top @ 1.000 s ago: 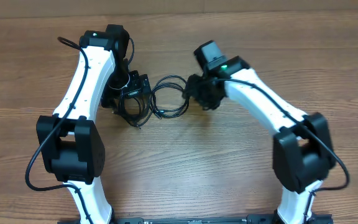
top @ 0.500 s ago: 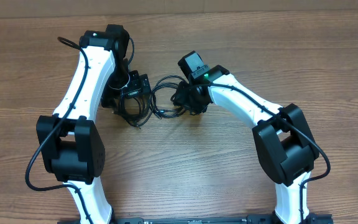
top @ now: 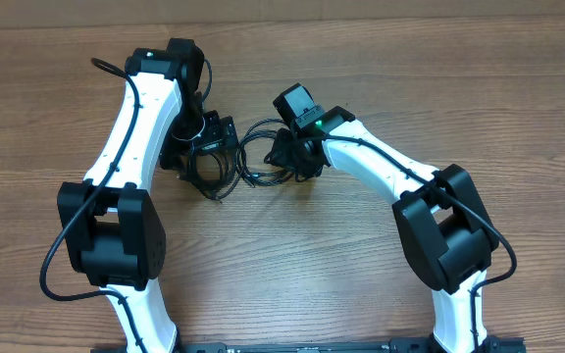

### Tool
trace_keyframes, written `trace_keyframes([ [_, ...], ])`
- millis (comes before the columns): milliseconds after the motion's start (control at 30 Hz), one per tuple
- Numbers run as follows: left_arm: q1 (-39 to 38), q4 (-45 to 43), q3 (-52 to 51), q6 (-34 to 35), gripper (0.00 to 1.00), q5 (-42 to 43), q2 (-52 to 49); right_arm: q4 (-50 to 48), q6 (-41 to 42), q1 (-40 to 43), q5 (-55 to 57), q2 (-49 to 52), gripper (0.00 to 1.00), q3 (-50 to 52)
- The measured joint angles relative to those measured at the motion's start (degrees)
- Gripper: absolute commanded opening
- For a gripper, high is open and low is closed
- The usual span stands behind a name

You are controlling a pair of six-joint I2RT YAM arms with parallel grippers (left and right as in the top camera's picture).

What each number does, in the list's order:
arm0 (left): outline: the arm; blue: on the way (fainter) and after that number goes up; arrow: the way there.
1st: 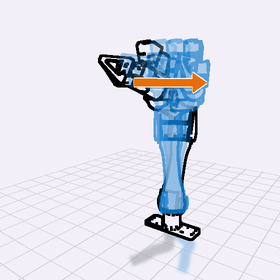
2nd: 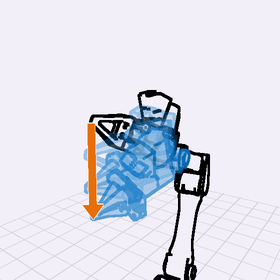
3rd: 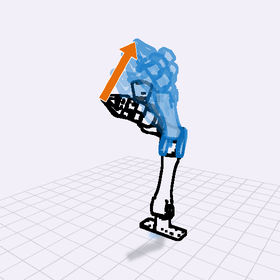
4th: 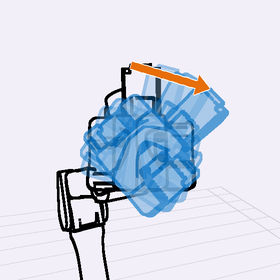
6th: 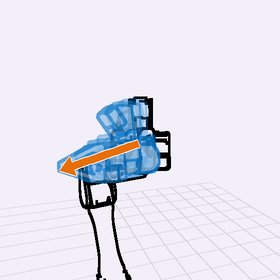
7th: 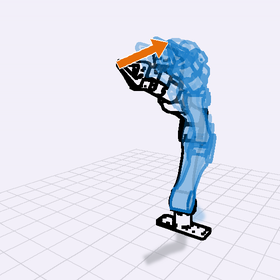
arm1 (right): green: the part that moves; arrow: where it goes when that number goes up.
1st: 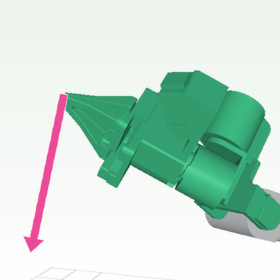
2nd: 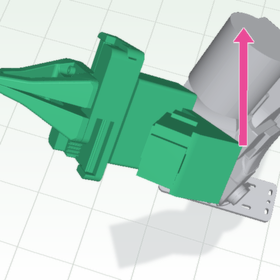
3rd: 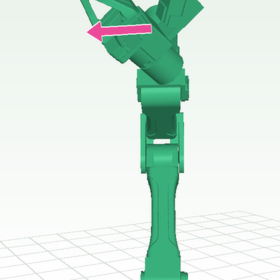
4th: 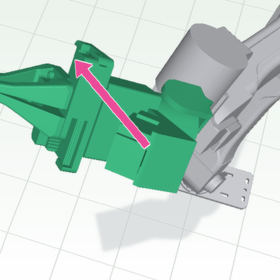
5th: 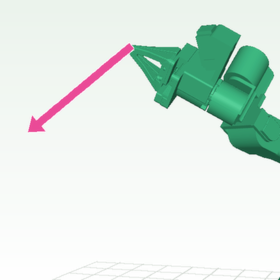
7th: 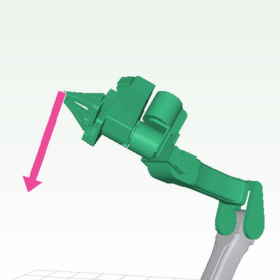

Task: Untangle cables
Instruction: 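Bring the right gripper to the cable beside the left gripper and grasp, then pull one black cable rightward out of the coil with the right gripper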

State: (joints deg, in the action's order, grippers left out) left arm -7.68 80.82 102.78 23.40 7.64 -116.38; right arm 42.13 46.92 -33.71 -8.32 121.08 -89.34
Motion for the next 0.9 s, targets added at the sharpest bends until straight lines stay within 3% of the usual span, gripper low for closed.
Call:
trace_keyframes([
  [167,0.0,0.0,0.0,0.0,0.99,0.0,0.0,-0.1,0.8,0.0,0.5,1.6,0.49,0.0],
  [400,0.0,0.0,0.0,0.0,1.0,0.0,0.0,-1.4,1.0,0.0,0.6,2.3,0.47,0.0],
  [633,0.0,0.0,0.0,0.0,1.0,0.0,0.0,-2.7,0.9,0.0,0.6,2.3,0.3,0.0],
  [833,0.0,0.0,0.0,0.0,1.0,0.0,0.0,-3.1,1.0,0.0,0.7,2.3,0.26,0.0],
  [900,0.0,0.0,0.0,0.0,1.0,0.0,0.0,-3.0,0.9,0.0,0.7,2.3,0.17,0.0],
])
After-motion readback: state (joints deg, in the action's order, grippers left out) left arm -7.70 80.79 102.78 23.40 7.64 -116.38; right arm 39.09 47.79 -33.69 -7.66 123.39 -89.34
